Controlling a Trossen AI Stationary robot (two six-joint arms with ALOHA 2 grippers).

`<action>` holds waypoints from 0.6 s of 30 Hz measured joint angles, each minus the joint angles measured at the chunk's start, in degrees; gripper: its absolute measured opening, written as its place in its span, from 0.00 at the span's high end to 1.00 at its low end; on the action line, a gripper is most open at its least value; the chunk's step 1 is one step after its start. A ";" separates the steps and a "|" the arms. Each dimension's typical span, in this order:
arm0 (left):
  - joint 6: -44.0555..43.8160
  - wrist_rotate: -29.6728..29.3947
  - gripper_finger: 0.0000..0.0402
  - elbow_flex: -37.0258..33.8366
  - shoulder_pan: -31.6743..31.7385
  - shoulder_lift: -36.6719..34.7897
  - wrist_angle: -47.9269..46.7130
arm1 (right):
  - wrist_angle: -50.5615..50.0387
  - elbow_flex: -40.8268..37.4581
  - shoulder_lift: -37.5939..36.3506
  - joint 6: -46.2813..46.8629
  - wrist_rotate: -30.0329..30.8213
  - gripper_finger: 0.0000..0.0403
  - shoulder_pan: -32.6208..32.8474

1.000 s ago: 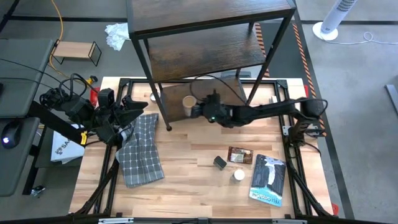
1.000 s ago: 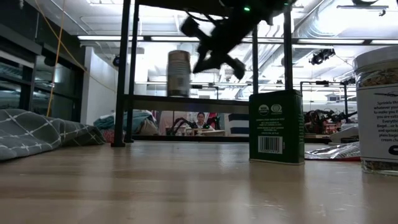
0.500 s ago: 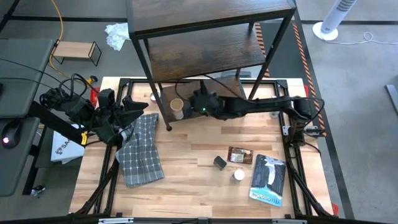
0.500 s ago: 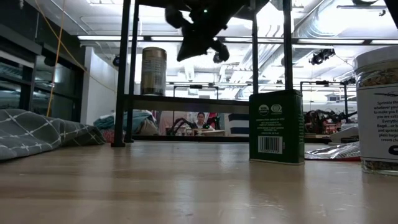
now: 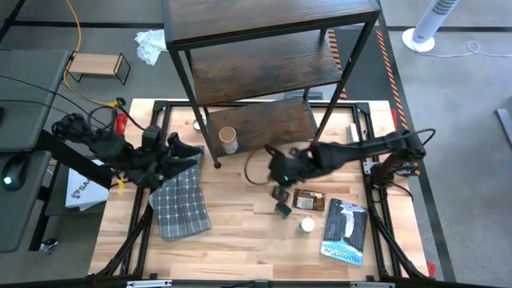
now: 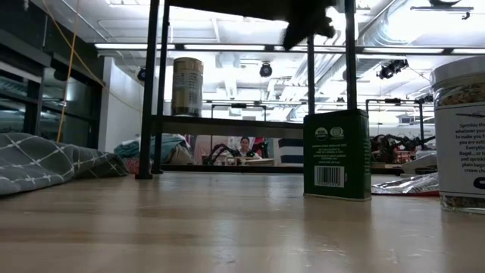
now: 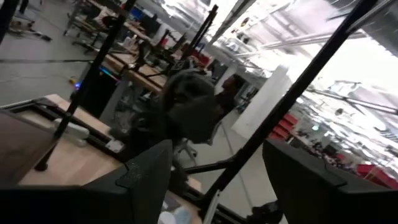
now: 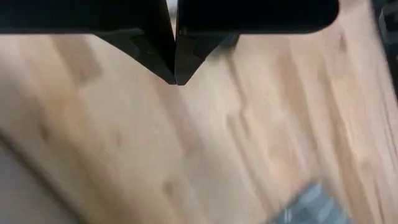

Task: Shelf spices
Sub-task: Put the white seasoning bottle on the shelf

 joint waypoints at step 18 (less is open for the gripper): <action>-0.48 0.02 0.38 0.00 0.02 2.17 -0.03 | -13.35 -0.09 -0.60 19.89 -6.79 0.39 14.13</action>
